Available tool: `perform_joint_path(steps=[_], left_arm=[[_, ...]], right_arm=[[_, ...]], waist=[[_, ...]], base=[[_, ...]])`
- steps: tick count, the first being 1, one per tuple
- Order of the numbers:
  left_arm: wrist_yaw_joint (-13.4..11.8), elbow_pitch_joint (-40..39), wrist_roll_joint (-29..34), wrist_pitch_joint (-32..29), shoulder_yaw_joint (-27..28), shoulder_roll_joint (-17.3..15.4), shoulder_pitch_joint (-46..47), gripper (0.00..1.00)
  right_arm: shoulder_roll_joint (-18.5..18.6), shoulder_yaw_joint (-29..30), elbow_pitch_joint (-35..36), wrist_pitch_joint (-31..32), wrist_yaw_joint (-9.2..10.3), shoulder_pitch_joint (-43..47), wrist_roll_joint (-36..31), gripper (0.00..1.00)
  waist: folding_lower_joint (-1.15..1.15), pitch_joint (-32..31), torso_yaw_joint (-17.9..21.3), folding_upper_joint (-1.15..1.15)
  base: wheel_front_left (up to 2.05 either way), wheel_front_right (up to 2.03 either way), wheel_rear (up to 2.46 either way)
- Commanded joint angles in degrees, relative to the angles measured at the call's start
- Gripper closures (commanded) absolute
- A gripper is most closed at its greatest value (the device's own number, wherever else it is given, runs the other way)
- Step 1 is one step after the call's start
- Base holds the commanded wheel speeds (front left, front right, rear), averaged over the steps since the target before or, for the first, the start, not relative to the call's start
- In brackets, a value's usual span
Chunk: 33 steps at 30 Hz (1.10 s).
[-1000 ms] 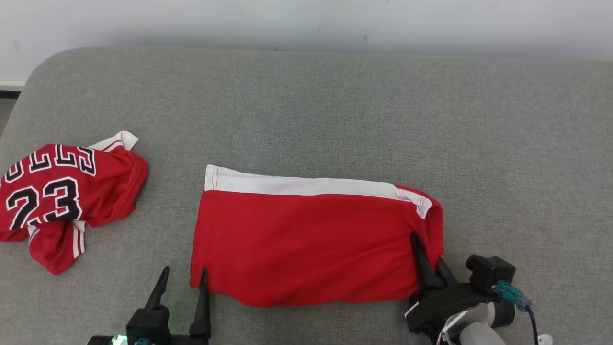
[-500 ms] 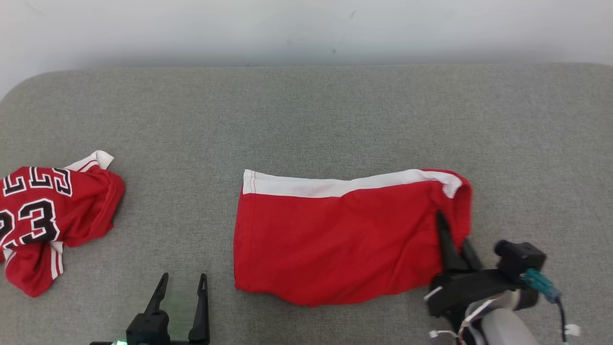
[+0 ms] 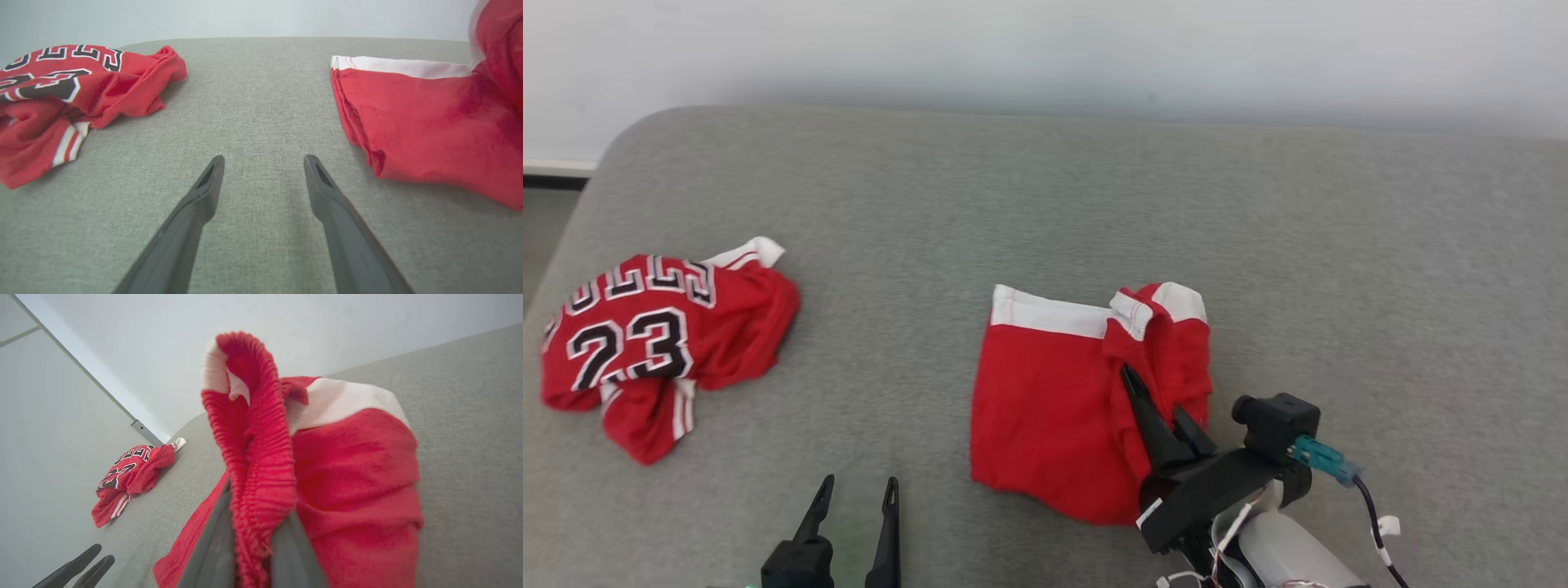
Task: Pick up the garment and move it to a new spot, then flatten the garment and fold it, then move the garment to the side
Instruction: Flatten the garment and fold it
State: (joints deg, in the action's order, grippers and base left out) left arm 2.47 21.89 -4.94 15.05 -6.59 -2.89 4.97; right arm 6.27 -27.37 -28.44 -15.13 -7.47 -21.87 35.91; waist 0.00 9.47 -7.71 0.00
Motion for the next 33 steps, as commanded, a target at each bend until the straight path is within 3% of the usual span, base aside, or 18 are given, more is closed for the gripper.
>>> perform_joint_path(steps=[1,4,5,7,8,9,17,24,33], left_arm=[[-0.26,0.11,-0.04,0.19,0.11,-0.01,-0.56,0.00],[-0.48,0.50,-0.06,0.19,0.04,0.01,-1.24,0.00],[-0.53,0.46,0.13,0.19,0.03,0.02,-1.28,0.00],[-0.65,0.27,0.35,0.19,0.20,0.02,-1.45,0.00],[-0.72,0.22,0.39,0.19,0.38,0.01,-1.60,0.00],[-0.73,0.14,0.39,0.19,0.38,0.03,-1.67,0.00],[-0.80,-1.41,-0.15,0.19,1.21,0.03,-2.31,0.00],[-0.72,-3.24,1.05,0.19,1.99,0.00,-1.44,0.00],[-0.91,-3.46,1.33,0.19,3.76,0.00,-2.14,0.00]], right_arm=[[-0.33,-0.33,-0.41,0.01,-0.03,-0.67,-0.07,1.00],[-0.88,-0.78,-2.93,0.00,-0.03,-2.23,-0.61,1.00],[-1.12,-0.80,-3.53,0.00,-0.03,-2.61,-0.61,0.94],[-1.59,-1.20,-4.78,0.00,-0.03,-3.31,-0.69,0.55],[-1.79,-1.57,-5.24,0.01,-0.03,-3.65,-0.76,0.03],[-2.00,-1.77,-5.47,0.00,-0.03,-3.95,-0.76,0.00],[-2.61,1.96,-4.15,0.01,-0.03,-2.66,-3.55,0.00],[-2.59,16.00,0.03,0.00,-0.03,3.29,-14.47,0.00],[-3.25,25.68,4.69,0.00,-0.03,9.70,-22.46,0.00]], waist=[[0.00,-0.72,-3.59,0.00],[0.00,-0.98,-6.70,0.00],[0.00,-1.07,-7.72,0.00],[0.00,-1.23,-9.26,0.00],[0.00,-1.31,-9.74,0.00],[0.00,-1.41,-10.19,0.00],[0.00,-2.00,-8.30,0.00],[0.00,-2.86,-1.45,0.00],[0.00,-4.49,4.54,0.00]], base=[[0.00,0.00,0.00],[0.00,0.00,0.00],[0.00,0.00,0.00],[0.00,0.00,0.00],[0.00,0.00,0.00],[0.00,0.00,0.00],[0.00,0.00,0.00],[0.00,0.00,0.00],[0.00,0.00,0.00]])
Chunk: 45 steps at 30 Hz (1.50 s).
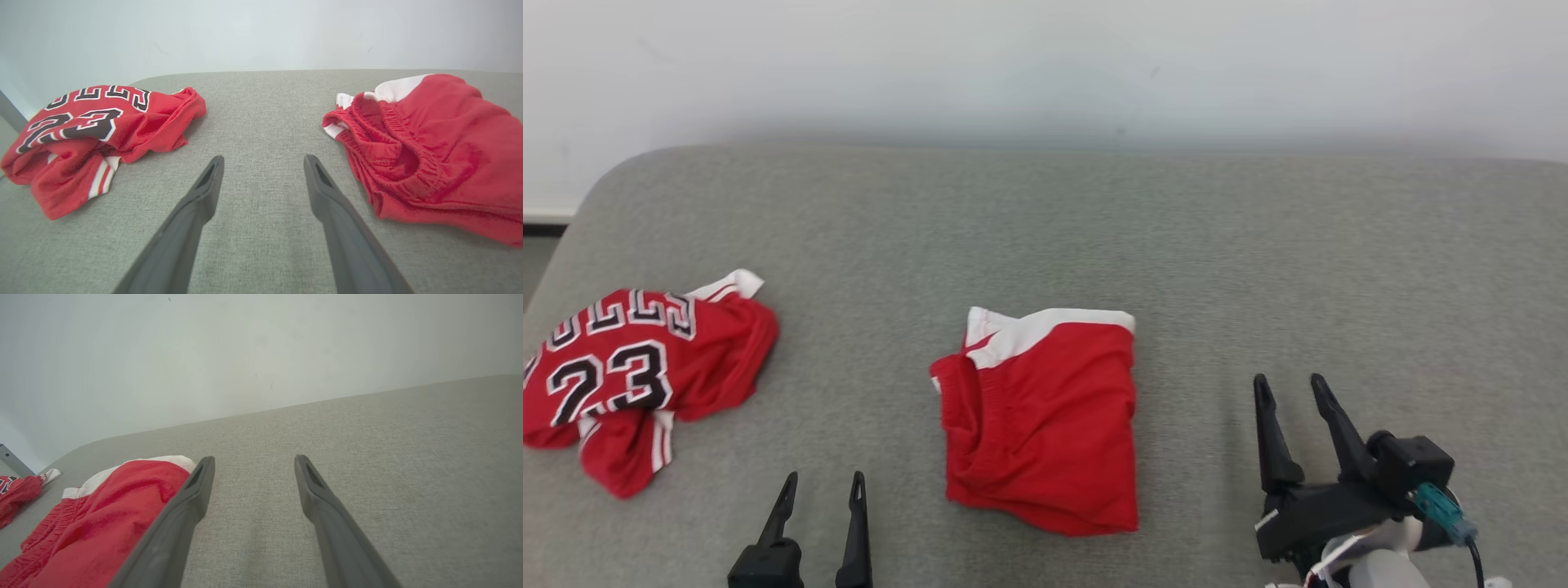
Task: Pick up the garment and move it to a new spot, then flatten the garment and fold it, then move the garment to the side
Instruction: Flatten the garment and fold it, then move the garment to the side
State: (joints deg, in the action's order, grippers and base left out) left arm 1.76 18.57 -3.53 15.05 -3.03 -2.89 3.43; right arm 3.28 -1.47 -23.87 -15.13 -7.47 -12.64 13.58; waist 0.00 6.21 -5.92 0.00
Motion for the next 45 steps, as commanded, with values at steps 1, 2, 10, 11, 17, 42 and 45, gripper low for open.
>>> perform_joint_path(steps=[1,2,10,11,17,42,45], left_arm=[[-0.27,-0.16,-0.09,0.19,0.38,-0.01,-0.90,0.00],[-0.24,-0.09,-0.12,0.19,0.66,-0.01,-1.22,0.00],[0.06,-0.33,-0.16,0.19,2.77,0.00,-3.65,0.00],[0.12,-0.42,0.05,0.19,3.12,0.00,-3.88,0.00],[0.52,-1.17,0.71,0.19,4.58,0.00,-5.11,0.00],[-0.07,-3.47,-1.63,0.19,4.78,0.02,-7.37,0.00],[0.08,-3.33,-1.72,0.19,3.49,0.02,-6.53,0.00]], right_arm=[[-0.34,0.60,0.72,0.01,-0.03,1.18,-1.10,0.00],[-0.40,1.03,1.19,0.01,-0.03,1.82,-2.05,0.00],[-0.46,2.25,2.64,0.01,-0.03,6.30,-4.48,0.00],[-0.45,2.24,2.78,0.00,-0.03,6.65,-4.61,0.00],[-0.44,1.85,3.36,0.01,-0.03,8.21,-5.44,0.00],[-0.45,-0.07,2.31,0.00,-0.03,10.23,-3.26,0.00],[-0.46,-0.71,1.68,0.01,-0.03,9.40,-2.71,0.00]], waist=[[0.00,-1.51,3.28,0.00],[0.00,-1.85,3.84,0.00],[0.00,-4.56,6.17,0.00],[0.00,-4.74,6.28,0.00],[0.00,-5.94,6.48,0.00],[0.00,-7.03,5.74,0.00],[0.00,-6.31,4.56,0.00]], base=[[0.00,0.00,0.00],[0.00,0.00,0.00],[0.00,0.00,0.00],[0.00,0.00,0.00],[0.00,0.00,0.00],[0.00,0.00,0.00],[0.00,0.00,0.00]])
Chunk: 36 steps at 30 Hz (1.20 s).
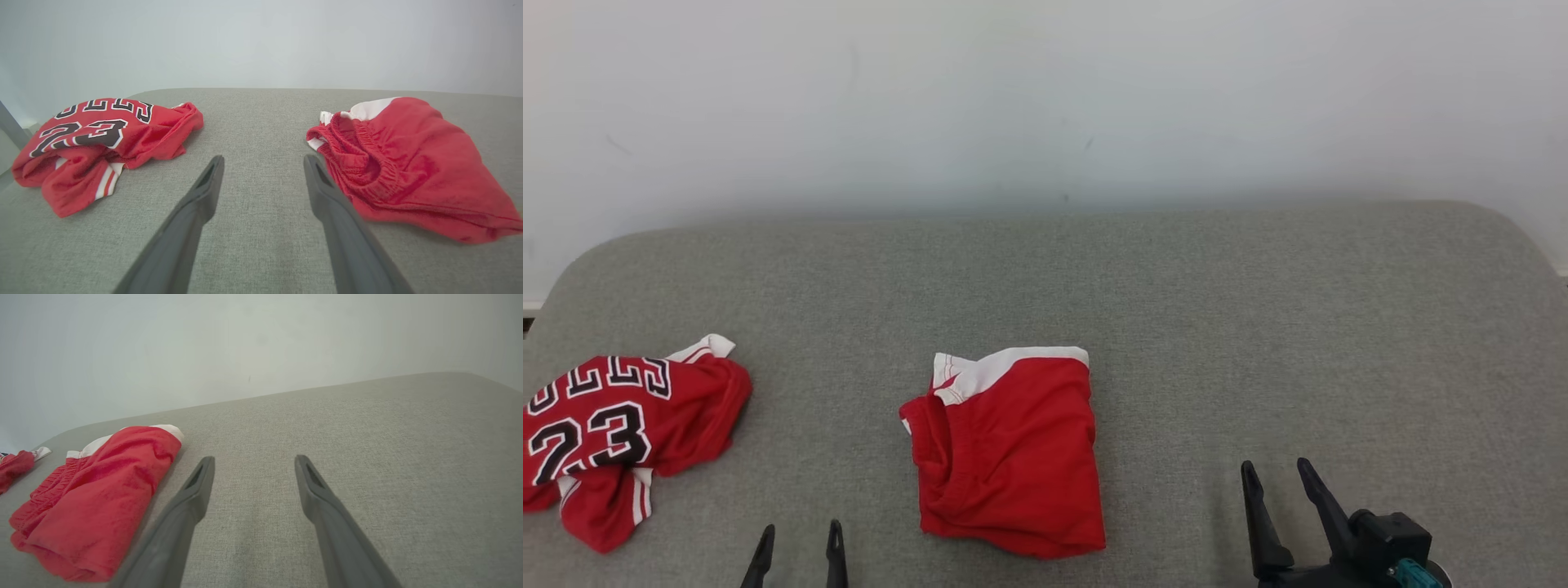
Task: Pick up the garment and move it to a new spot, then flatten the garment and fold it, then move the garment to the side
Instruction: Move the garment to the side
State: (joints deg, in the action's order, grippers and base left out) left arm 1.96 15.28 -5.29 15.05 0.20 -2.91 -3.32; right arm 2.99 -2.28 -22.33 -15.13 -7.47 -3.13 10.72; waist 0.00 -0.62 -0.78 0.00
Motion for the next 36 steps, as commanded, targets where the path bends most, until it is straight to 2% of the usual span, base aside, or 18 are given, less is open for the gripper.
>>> perform_joint_path(steps=[1,16,23,27,28,29,30,32,36], left_arm=[[-0.06,0.00,0.10,0.19,-0.11,0.00,0.44,0.00],[-0.12,1.22,-0.85,0.19,-6.12,0.01,4.54,0.00],[-0.31,0.62,-1.65,0.19,-7.23,0.03,5.40,0.00],[-0.48,0.51,-1.95,0.19,-7.76,0.02,5.31,0.00],[-0.50,0.46,-1.99,0.19,-7.81,0.03,5.20,0.00],[-0.44,0.37,-2.02,0.19,-7.83,0.04,5.09,0.00],[-0.49,0.28,-2.05,0.19,-7.82,0.03,4.96,0.00],[-0.68,0.15,-2.08,0.19,-7.63,0.03,4.60,0.00],[-0.26,-0.01,-1.24,0.19,-6.60,0.03,4.11,0.00]], right_arm=[[-0.17,-0.43,-0.13,0.01,-0.03,-0.48,0.41,0.00],[-0.15,-5.25,-4.33,0.00,-0.03,-10.00,1.13,0.00],[-0.10,-4.43,-12.17,0.00,-0.03,-14.16,0.40,0.00],[-0.13,-3.19,-17.95,0.01,-0.03,-15.76,-0.87,0.00],[-0.14,-3.07,-18.93,0.02,-0.03,-16.18,-1.03,0.13],[-0.13,-2.95,-19.79,0.04,-0.03,-16.35,-1.33,0.79],[-0.15,-2.97,-20.50,0.04,-0.03,-16.32,-1.23,1.00],[-0.17,-2.78,-20.74,0.06,-0.03,-16.65,-0.79,1.00],[0.01,-1.84,-19.23,0.02,-0.02,-16.74,0.03,1.00]], waist=[[0.00,0.81,-1.04,0.00],[0.00,9.21,-12.64,0.00],[0.00,10.52,-17.26,0.00],[0.00,10.60,-18.61,0.00],[0.00,10.59,-18.74,0.00],[0.00,10.60,-18.82,0.00],[0.00,10.60,-18.84,0.00],[0.00,10.53,-18.37,0.00],[0.00,9.88,-14.37,0.00]], base=[[0.00,0.00,0.00],[0.00,0.00,0.00],[0.00,0.00,0.00],[0.00,0.00,0.00],[0.00,0.00,0.00],[0.00,0.00,0.00],[0.00,0.00,0.00],[0.00,0.00,0.00],[0.00,0.00,0.00]])
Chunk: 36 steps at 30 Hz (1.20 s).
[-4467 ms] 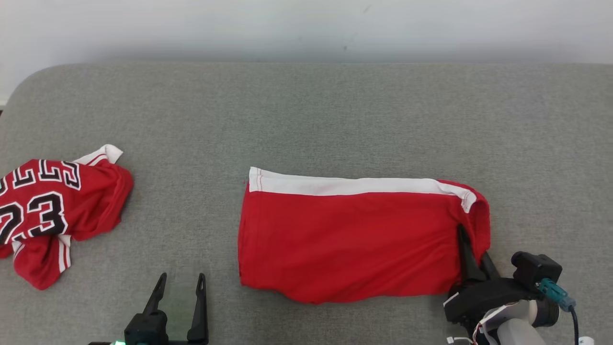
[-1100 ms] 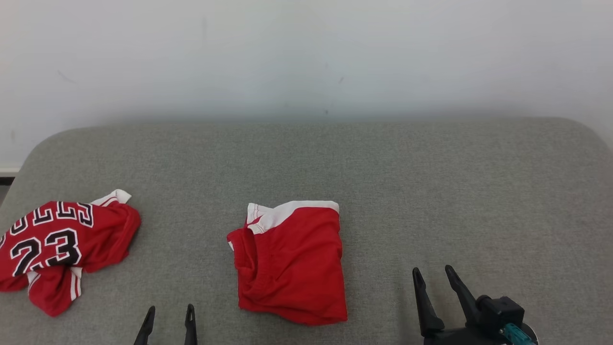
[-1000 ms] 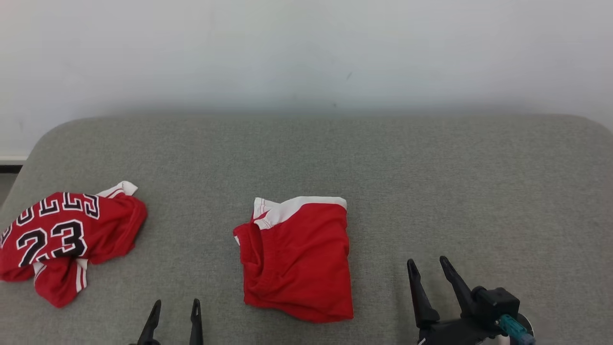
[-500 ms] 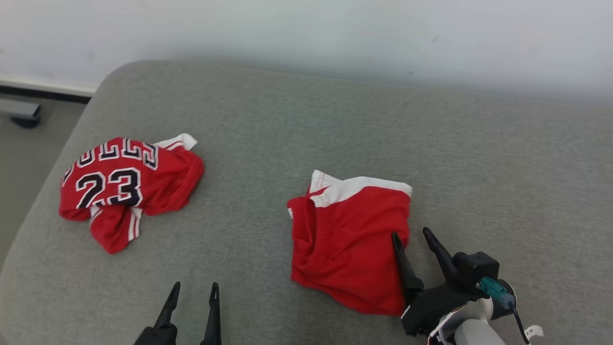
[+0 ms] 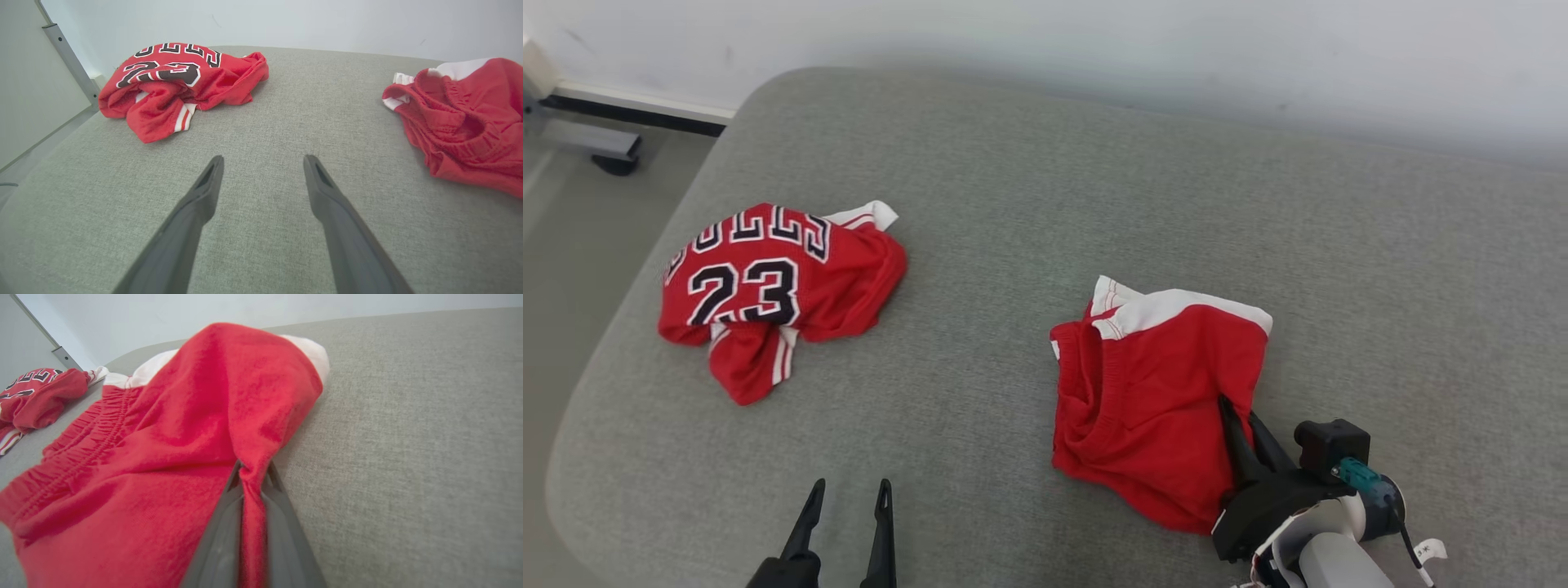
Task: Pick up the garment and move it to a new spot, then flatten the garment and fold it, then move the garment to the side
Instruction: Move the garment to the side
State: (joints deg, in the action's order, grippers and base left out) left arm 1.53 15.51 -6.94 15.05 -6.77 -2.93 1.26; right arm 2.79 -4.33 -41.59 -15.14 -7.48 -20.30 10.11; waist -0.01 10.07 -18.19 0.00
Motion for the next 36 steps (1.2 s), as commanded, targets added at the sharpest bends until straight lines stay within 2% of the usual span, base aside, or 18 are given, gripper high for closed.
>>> perform_joint_path(steps=[1,5,6,18,23,30,36], left_arm=[[0.41,-0.18,0.64,0.19,0.46,0.03,-0.40,0.00],[1.18,-0.29,1.57,0.19,1.13,0.06,0.09,0.00],[1.18,-0.29,1.57,0.19,1.13,0.06,0.09,0.00],[3.31,-0.43,3.73,0.19,0.62,0.02,3.50,0.00],[3.92,-0.28,4.30,0.19,0.41,0.00,4.79,0.00],[4.71,-0.70,4.96,0.19,-0.49,-0.05,6.20,0.00],[5.29,0.12,5.86,0.19,-1.82,-0.12,7.42,0.00]], right_arm=[[0.23,0.57,0.51,0.02,-0.01,0.73,0.74,1.00],[0.14,0.28,1.62,0.02,0.00,1.77,1.40,1.00],[0.14,0.28,1.62,0.02,0.00,1.77,1.40,1.00],[0.07,-0.23,4.53,0.01,-0.01,2.93,3.29,1.00],[0.01,-0.97,5.11,0.00,-0.01,3.16,4.50,1.00],[0.02,-1.86,6.08,0.01,-0.01,3.36,6.08,1.00],[0.01,-1.98,6.70,0.01,-0.01,2.05,4.46,1.00]], waist=[[0.01,-0.94,4.19,0.00],[0.01,-1.54,10.63,0.00],[0.01,-1.54,10.63,0.00],[0.01,-0.57,33.46,0.00],[0.01,0.43,40.64,0.00],[0.01,2.22,45.70,0.00],[0.01,4.40,45.01,0.00]], base=[[0.00,0.00,0.00],[0.00,0.00,0.00],[0.00,0.00,0.00],[0.00,0.00,0.00],[0.00,0.00,0.00],[0.00,0.00,0.00],[0.00,0.00,0.00]])
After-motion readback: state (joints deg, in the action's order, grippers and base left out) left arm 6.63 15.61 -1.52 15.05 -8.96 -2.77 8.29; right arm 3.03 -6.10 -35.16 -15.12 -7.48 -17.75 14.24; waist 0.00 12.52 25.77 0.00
